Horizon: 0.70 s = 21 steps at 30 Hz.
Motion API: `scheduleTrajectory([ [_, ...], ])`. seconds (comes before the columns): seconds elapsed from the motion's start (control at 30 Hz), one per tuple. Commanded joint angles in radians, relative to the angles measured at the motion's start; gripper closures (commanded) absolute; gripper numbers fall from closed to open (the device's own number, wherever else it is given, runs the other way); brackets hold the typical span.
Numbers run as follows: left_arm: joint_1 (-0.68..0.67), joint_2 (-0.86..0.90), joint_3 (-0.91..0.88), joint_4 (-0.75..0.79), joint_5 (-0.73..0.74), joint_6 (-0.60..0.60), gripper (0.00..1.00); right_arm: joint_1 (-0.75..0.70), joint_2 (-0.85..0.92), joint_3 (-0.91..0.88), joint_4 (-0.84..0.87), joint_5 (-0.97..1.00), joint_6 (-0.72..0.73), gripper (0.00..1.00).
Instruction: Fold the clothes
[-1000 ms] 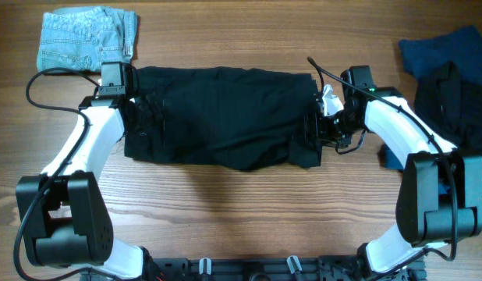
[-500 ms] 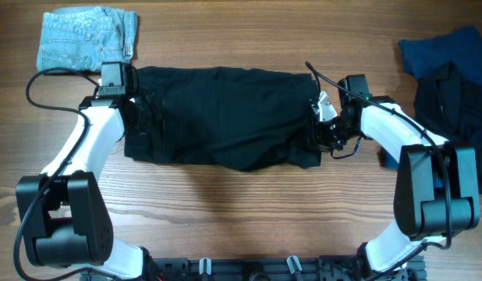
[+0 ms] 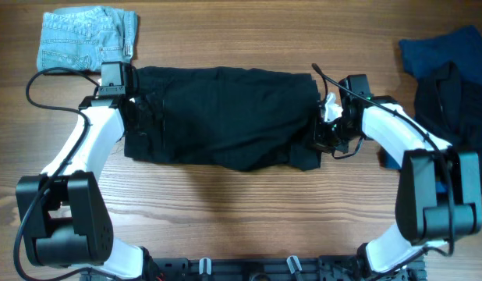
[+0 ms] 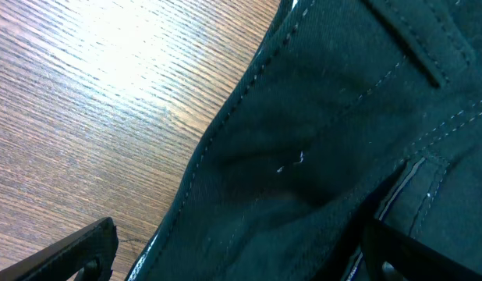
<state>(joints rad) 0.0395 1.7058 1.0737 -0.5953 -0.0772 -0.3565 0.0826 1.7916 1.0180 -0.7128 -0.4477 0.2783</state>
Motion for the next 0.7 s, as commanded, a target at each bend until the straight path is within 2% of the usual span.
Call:
scheduleTrajectory([
  [0.0,0.003,0.009,0.015,0.005,0.008,0.002,0.0,0.003,-0.074,0.026,-0.022,0.166,0.08,0.96],
  [0.33,0.003,0.009,0.015,0.011,0.004,0.003,0.0,-0.024,-0.194,0.026,-0.071,0.295,0.142,0.96],
  [0.53,0.003,0.009,0.015,0.018,0.005,0.002,0.0,-0.024,-0.197,0.02,-0.066,0.138,0.019,0.94],
  [0.6,0.003,0.009,0.015,0.014,0.005,0.002,0.0,-0.024,-0.184,0.012,-0.057,0.139,-0.004,0.66],
  [0.67,0.003,0.009,0.014,0.011,0.005,0.002,0.0,-0.024,-0.162,0.004,-0.032,0.131,-0.032,0.48],
])
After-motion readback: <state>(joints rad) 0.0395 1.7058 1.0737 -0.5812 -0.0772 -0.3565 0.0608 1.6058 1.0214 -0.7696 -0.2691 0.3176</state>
